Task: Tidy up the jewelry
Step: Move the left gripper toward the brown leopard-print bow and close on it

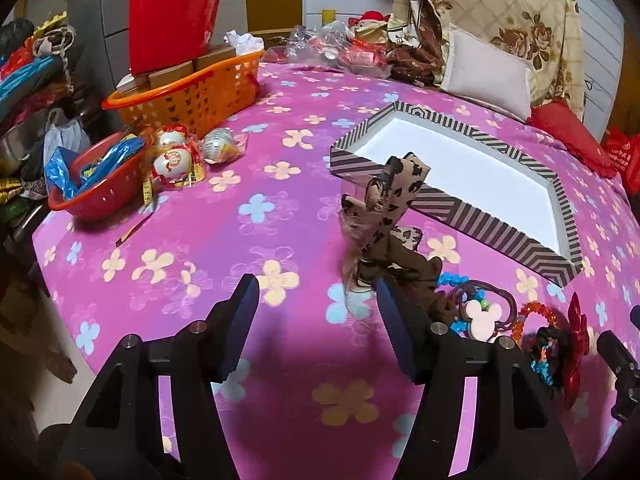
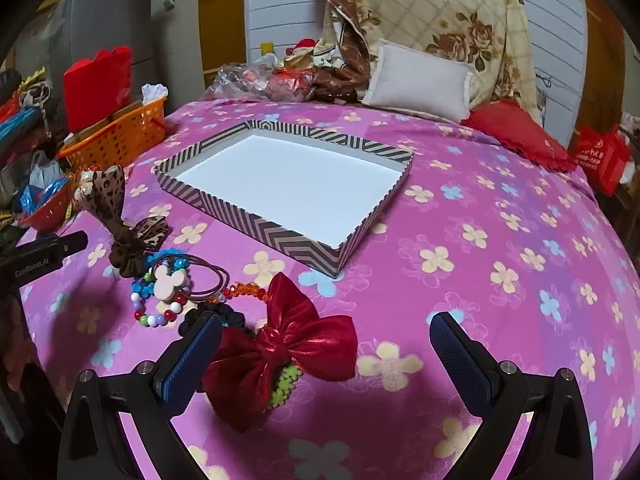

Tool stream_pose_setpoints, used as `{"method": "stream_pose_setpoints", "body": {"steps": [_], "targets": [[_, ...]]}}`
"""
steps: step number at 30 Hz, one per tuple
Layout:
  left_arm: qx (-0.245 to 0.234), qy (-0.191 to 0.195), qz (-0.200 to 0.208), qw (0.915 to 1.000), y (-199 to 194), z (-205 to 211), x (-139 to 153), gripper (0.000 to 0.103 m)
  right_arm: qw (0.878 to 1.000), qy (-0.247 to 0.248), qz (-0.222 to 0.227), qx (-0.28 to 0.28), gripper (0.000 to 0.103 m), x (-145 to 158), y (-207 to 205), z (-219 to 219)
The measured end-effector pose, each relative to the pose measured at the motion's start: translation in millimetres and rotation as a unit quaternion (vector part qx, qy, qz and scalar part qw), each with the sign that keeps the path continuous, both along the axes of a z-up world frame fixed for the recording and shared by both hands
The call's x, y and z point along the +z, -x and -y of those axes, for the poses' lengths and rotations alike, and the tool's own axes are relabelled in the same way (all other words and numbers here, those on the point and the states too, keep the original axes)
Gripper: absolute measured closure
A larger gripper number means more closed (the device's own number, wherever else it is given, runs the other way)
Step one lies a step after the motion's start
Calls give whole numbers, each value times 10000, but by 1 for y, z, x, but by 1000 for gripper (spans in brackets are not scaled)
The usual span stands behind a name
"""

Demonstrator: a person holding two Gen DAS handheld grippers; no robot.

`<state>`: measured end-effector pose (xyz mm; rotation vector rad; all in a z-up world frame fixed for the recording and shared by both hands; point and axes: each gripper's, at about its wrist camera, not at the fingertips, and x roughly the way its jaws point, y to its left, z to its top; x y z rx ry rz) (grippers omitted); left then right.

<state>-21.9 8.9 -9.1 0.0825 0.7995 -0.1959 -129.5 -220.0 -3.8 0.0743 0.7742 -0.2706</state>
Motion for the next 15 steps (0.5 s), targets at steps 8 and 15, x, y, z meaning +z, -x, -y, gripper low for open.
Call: {"method": "stream_pose_setpoints", "body": {"steps": [8,15], "targets": [[12,-90,-42,9999,-2,5,-3,42,10000,8,-37,-15,0,-3,-2,0],[60,-59,-60,9999,-3,2,-4,42,10000,21,-79,-10,0,-4,-2,-1]]}}
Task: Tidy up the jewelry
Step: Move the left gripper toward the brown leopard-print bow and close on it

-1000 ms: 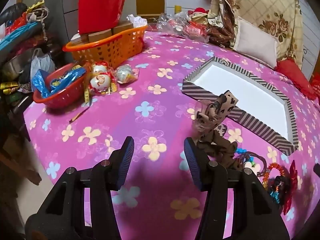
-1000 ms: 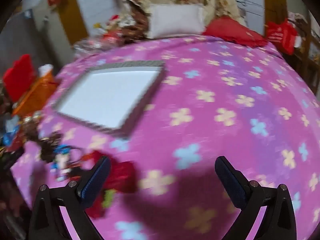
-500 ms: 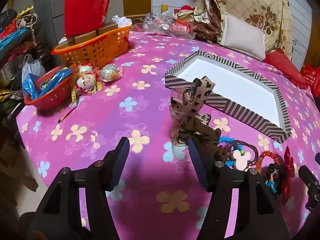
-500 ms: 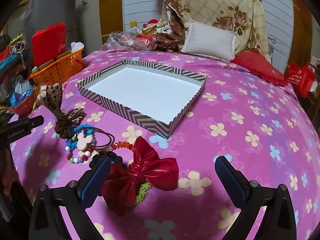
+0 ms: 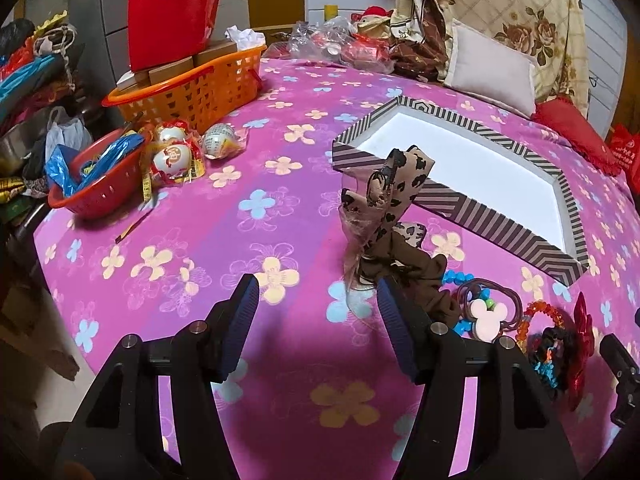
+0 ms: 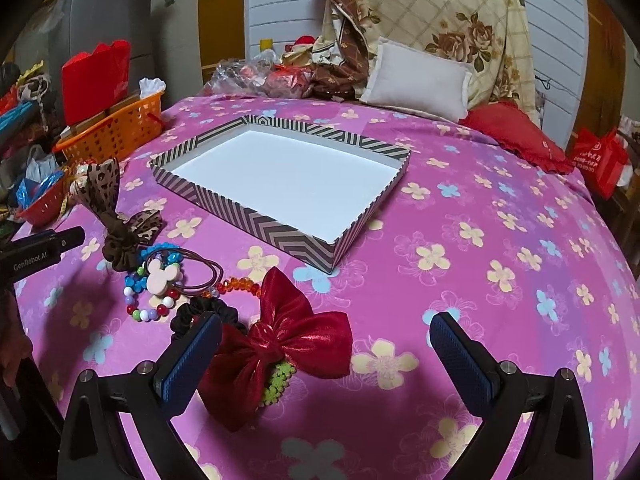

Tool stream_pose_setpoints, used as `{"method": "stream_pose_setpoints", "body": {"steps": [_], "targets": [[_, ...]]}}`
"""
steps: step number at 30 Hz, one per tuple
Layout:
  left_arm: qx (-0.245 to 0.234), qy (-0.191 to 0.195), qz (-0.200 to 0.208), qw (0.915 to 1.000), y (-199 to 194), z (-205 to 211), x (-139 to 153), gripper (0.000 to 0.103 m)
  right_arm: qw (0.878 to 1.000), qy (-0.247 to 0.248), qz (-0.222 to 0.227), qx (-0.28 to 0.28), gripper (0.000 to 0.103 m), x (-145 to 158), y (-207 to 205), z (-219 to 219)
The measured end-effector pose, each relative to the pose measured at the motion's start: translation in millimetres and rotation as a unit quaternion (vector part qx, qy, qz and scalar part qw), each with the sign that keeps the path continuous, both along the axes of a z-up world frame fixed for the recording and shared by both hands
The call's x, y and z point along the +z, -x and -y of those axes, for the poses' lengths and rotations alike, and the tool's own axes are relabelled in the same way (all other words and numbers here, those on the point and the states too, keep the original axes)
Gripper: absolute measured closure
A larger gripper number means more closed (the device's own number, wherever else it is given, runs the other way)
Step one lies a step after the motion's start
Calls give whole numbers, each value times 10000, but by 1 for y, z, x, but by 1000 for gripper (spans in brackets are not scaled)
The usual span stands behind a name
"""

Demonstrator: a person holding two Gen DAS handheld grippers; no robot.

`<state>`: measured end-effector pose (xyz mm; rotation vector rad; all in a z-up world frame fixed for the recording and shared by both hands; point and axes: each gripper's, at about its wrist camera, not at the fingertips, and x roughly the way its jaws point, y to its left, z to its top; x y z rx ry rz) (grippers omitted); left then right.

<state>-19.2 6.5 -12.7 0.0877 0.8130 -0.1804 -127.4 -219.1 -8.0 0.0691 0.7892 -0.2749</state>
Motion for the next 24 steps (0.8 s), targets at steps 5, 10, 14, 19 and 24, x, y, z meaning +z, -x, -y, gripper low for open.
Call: {"method": "stream_pose_setpoints", "body": {"steps": [5,10,14,19,24], "targets": [[-7,10,-8,10000,0,0,0,42,10000,-6,3,1,0,1,0,-2],[-7,15,-16,10000,0,0,-1,42,9999,-113,-17,-13,0,1,0,-1],[-6,8,-22,10000,1,2,-3,42,9998,-188,-19,-38,0,1,-1,0],[-23,-4,-27,10000,2,6,-5,42,9998,-191,-23,-37,0,1,-1,0],[-32,12,-36,10000,4,8,-6,41,9998,-175,-15,-40,0,1,-1,0]]}}
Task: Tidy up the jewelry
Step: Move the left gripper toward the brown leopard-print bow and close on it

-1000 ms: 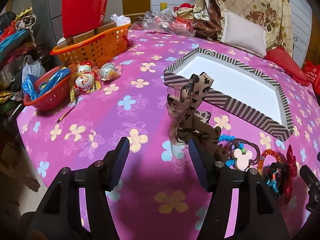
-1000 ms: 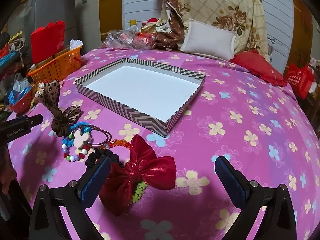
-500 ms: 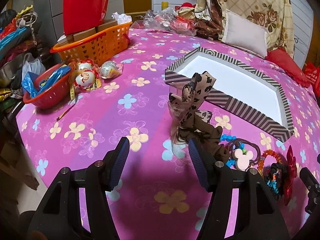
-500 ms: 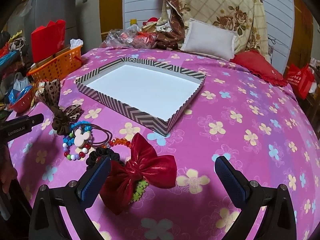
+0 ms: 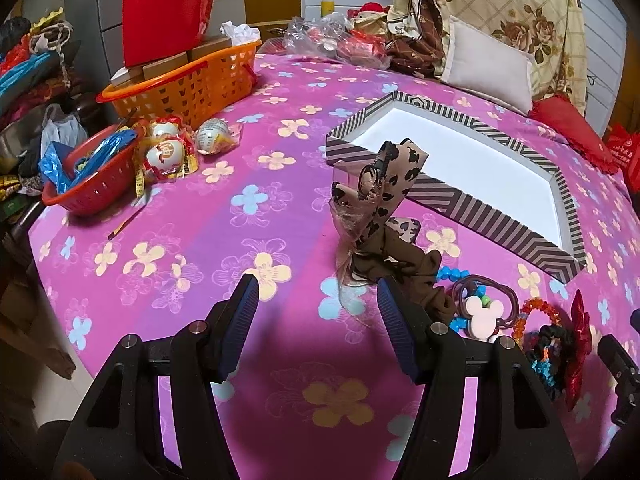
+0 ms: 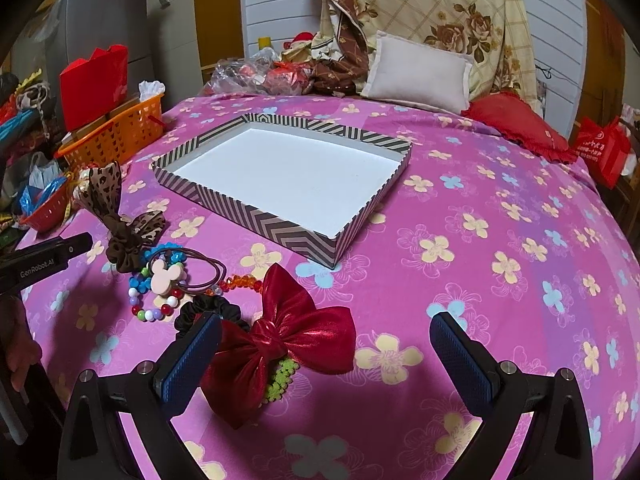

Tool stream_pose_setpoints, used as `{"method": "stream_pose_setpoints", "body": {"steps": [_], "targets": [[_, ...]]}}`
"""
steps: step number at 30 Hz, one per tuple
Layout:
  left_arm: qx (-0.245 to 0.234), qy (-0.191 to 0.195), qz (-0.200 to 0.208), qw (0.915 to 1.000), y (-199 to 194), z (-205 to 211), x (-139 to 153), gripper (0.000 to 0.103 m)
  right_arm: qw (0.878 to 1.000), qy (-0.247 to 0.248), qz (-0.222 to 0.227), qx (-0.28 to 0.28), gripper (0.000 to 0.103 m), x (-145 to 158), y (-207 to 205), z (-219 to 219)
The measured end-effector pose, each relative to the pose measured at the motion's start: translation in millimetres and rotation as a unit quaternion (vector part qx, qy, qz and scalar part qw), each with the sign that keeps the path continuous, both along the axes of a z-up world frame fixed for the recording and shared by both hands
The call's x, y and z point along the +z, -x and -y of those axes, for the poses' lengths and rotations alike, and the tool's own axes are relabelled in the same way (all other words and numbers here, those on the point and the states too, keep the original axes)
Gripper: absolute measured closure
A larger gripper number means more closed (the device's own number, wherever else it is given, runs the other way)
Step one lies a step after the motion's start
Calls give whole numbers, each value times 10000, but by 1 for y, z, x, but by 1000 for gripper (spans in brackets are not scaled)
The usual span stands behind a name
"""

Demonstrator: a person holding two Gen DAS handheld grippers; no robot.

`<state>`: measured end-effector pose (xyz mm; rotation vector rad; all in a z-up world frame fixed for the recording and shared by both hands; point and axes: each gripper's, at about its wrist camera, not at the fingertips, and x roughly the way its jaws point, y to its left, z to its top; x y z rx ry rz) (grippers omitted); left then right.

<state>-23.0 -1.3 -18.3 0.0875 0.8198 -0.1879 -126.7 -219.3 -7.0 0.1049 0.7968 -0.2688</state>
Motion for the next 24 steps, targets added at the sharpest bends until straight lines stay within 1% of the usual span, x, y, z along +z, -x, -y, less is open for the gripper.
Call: {"method": "stream_pose_setpoints", "body": {"steps": [2,4,5,24], "targets": [[3,-2,-4,10000,-1,0,0,40,10000,-11,4,1,0,0,0,0],[1,29,-1,10000,0,0,0,33,10000,-18,10,-1,0,0,0,1],[4,52,2,10000,-1,0,0,33,10000,-20,6,-6,0,0,0,1],[53,159,-135,9998,-4,-4,0,33,10000,-64,-34,6,0,-2,2,3]]}}
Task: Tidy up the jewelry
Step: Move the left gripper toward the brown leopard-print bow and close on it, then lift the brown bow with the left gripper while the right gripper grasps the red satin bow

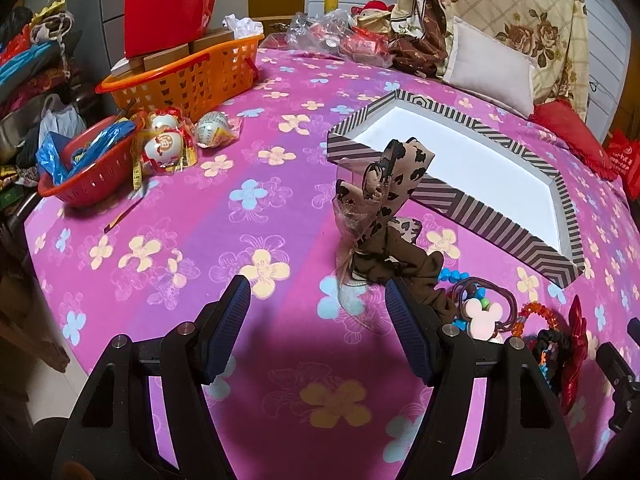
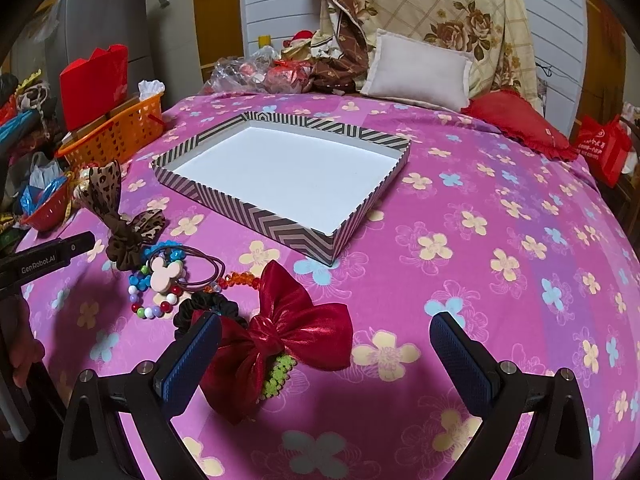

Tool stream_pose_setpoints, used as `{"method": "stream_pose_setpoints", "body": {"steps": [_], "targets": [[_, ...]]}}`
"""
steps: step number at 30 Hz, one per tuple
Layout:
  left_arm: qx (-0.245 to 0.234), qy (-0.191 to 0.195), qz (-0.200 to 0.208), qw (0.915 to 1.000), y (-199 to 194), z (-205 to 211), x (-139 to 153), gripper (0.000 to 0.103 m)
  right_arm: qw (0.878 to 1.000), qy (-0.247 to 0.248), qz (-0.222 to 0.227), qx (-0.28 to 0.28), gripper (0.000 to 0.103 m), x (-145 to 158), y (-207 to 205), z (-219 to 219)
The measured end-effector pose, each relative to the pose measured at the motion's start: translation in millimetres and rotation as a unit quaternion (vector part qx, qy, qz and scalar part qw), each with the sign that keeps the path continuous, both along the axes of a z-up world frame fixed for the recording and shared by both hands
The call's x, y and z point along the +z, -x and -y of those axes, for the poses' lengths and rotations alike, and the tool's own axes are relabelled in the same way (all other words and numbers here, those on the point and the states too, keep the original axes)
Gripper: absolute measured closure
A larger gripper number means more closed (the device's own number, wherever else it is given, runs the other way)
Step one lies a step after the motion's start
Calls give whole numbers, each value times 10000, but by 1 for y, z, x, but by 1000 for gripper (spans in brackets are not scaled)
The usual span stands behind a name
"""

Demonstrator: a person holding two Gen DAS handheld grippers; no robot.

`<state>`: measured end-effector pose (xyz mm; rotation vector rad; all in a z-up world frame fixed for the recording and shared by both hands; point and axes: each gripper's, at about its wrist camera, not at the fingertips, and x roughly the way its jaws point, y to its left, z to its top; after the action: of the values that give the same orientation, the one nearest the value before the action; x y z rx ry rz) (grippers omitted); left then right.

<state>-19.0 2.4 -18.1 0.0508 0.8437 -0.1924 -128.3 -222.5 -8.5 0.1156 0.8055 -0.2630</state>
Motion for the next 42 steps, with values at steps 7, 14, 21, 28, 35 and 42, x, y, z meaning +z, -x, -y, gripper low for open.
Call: {"method": "stream_pose_setpoints", "body": {"steps": [7,14,21,28,35,42], "targets": [[9,46,-44,10000,-3,-2,1,33,10000,-33,-4,11,0,0,1,1],[29,104,-71,9999,-5,-2,0,33,9999,-96,-29,25,0,-3,2,2],[93,256,-149,9995,-10,-7,1,33,9995,-256,-96,125,0,-5,3,5],[156,406,-328,9985,-15,-11,-1,33,9982,-402,-172,404,0,-8,4,-1],[81,460,-314,9984,-15,-9,0,33,9978,-415,-258,456,0,-13,2,-3],[-47,643,-201,9977,-17,-4,5,32,9977,-469,-247,425,0,-13,1,-1]]}}
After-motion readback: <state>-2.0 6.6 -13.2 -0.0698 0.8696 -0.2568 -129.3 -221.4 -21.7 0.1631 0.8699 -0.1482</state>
